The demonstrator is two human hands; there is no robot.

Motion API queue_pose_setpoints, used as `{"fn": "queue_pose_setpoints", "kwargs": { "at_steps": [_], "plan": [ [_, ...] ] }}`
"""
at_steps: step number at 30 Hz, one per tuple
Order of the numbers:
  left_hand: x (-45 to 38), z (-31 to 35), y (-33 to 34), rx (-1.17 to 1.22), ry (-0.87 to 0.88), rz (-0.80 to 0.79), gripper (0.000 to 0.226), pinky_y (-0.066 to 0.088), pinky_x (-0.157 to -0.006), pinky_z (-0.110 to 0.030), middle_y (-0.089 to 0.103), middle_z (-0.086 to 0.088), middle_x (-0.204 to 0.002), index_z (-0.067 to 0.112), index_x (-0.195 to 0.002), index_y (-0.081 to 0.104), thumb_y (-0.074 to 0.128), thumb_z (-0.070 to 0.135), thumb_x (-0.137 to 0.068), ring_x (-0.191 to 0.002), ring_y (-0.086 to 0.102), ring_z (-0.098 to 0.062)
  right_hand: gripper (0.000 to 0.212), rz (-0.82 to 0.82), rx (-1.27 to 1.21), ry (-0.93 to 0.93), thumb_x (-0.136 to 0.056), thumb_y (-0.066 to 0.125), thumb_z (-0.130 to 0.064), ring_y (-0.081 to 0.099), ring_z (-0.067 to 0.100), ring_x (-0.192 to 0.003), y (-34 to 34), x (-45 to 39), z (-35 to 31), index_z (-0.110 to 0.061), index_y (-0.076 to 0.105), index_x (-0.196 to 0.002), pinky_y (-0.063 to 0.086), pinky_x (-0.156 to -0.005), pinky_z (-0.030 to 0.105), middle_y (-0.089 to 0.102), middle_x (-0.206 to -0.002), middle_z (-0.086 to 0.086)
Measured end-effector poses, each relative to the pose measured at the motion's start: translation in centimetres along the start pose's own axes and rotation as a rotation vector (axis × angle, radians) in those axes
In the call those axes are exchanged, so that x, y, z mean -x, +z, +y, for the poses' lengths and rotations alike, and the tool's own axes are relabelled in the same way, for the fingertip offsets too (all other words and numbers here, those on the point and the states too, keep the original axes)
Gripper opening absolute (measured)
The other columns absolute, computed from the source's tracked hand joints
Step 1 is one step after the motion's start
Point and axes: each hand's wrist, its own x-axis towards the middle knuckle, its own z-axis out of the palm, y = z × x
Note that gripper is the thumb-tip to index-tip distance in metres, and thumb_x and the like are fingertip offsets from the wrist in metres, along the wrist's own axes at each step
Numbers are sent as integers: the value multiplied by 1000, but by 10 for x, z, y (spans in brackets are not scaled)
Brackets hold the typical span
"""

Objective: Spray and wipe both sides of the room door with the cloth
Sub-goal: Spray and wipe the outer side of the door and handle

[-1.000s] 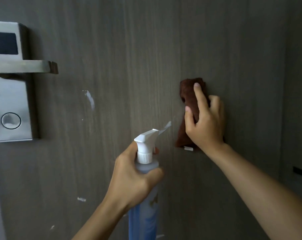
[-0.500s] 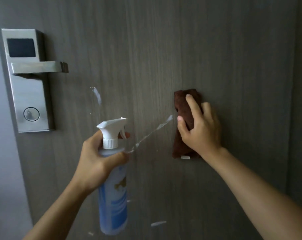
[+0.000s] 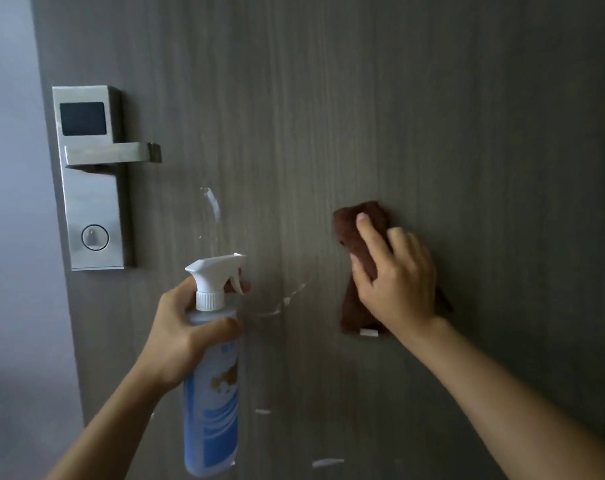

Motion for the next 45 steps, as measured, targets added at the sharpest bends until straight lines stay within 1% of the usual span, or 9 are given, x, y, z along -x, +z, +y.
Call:
{"fn": "queue_pose_setpoints", "kwargs": {
  "at_steps": [5, 12, 16, 18, 24, 28, 32, 39, 45],
  "plan": [
    [6, 6, 7, 12, 2, 12, 52, 63, -66, -44, 77, -15, -97, 13, -106, 75, 80, 31, -57, -78, 75, -33, 54, -119, -35, -370, -91, 68, -27, 51, 33, -72, -6, 23, -7, -15, 61, -143, 40, -62, 45, 53, -86, 9],
    [16, 7, 22, 19, -7, 30, 50, 63, -67, -43, 78, -10, -95, 18, -103, 74, 78, 32, -55, -78, 75, -29, 56, -29, -46, 4, -91, 67, -28, 53, 35, -79, 2, 0, -14, -16, 59, -145, 44, -68, 47, 55, -91, 11],
    [17, 13, 27, 26, -21, 54, 44, 61, -61, -32, 77, -7, -88, 18, -99, 73, 82, 25, -57, -73, 75, -24, 50, -133, -71, -401, -96, 60, -26, 49, 33, -71, 1, 35, -24, -15, 60, -145, 42, -61, 46, 53, -85, 9],
    [16, 16, 27, 23, -22, 52, 40, 59, -61, -27, 77, -5, -87, 15, -100, 73, 80, 14, -61, -72, 75, -21, 51, -148, -38, -482, -96, 61, -29, 48, 33, -71, -2, 21, -11, -16, 59, -145, 41, -61, 46, 52, -85, 10],
    [19, 22, 23, 31, -2, 47, 47, 61, -64, -29, 78, -7, -95, 16, -104, 74, 80, 26, -58, -78, 76, -23, 57, -32, 18, 116, -94, 62, -35, 54, 38, -82, -2, -33, 5, -15, 55, -146, 47, -68, 47, 53, -97, 16],
    [20, 19, 21, 43, -25, 64, 52, 62, -65, -29, 77, -8, -93, 15, -103, 73, 78, 35, -56, -77, 76, -25, 61, -115, -23, -137, -90, 67, -31, 54, 38, -79, 1, 7, -18, -10, 55, -146, 48, -65, 47, 54, -94, 16],
    [30, 11, 28, -8, -72, 45, 41, 58, -61, -28, 75, -7, -84, 16, -99, 72, 81, 19, -59, -69, 73, -19, 59, -227, -4, -367, -89, 66, -30, 51, 33, -74, -14, 21, -9, -13, 57, -144, 42, -63, 43, 52, -89, 10],
    [53, -12, 48, -169, -155, 51, 36, 59, -65, -36, 74, 12, -85, 27, -96, 71, 80, 21, -62, -71, 71, -14, 59, -205, 33, -194, -90, 65, -33, 53, 32, -75, -12, -3, -8, -15, 56, -145, 44, -64, 42, 51, -91, 11],
    [56, -15, 49, -117, -168, 48, 34, 59, -61, -40, 72, 0, -77, 27, -95, 71, 79, 17, -63, -66, 68, -17, 60, -164, 31, -147, -90, 66, -31, 51, 31, -76, -3, 8, -13, -14, 54, -146, 44, -64, 42, 50, -92, 11]
  ]
}}
